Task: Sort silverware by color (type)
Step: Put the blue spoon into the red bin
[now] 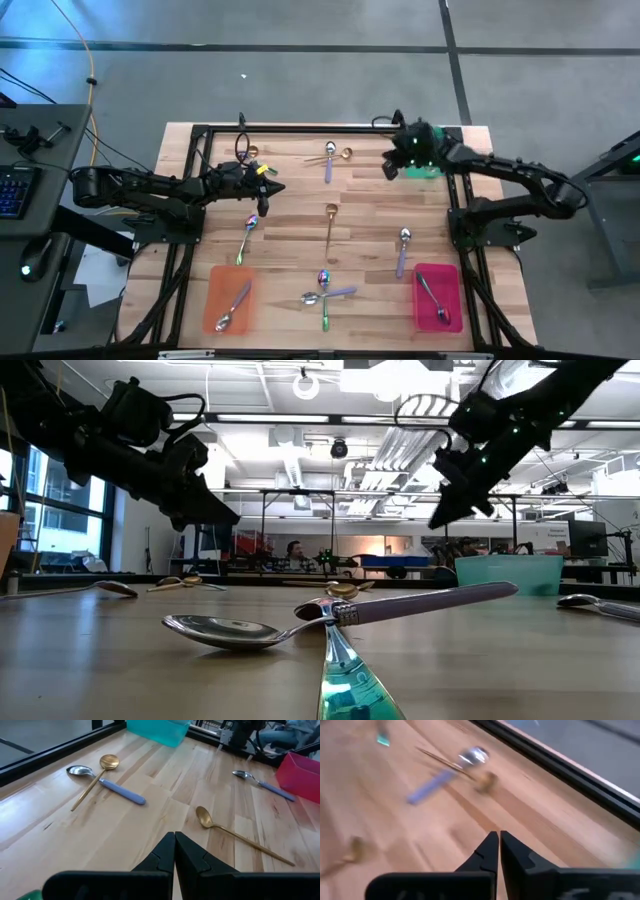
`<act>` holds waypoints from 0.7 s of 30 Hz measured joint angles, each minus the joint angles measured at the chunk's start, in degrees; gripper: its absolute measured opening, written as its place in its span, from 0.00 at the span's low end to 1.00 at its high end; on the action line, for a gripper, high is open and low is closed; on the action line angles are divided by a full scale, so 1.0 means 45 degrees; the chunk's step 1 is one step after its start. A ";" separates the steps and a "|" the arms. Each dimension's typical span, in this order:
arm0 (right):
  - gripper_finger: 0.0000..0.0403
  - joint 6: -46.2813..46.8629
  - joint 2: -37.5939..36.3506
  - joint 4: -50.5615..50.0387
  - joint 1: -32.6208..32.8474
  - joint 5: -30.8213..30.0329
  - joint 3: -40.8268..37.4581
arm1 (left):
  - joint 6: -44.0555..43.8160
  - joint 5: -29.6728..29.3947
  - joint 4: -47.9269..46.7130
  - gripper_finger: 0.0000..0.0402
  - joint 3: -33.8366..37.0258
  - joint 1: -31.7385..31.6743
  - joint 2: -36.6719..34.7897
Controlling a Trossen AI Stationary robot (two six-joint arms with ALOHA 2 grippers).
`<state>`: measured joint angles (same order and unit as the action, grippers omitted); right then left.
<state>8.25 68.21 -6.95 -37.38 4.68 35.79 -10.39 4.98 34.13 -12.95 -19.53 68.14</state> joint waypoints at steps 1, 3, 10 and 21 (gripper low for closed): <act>0.01 0.0145 -0.0111 0.0762 0.0357 -0.0030 -0.0306 | -0.0001 0.0059 -0.0058 0.00 -0.0044 0.0000 0.0000; 0.01 0.0202 -0.0206 0.2467 0.1039 -0.0098 -0.0888 | 0.0000 0.0144 -0.0218 0.00 -0.0213 0.0000 0.0000; 0.00 0.0126 -0.0068 0.7593 0.2894 -0.0212 -0.2804 | 0.0652 0.0192 -0.2120 0.00 -0.1395 0.0000 0.0000; 0.00 0.0182 -0.0065 0.8766 0.4891 -0.2335 -0.3594 | 0.1015 0.0201 -0.4046 0.00 -0.3277 0.0022 0.0995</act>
<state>9.07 67.92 32.50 -15.37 -5.82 19.62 -5.82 5.89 15.92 -27.70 -19.43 72.62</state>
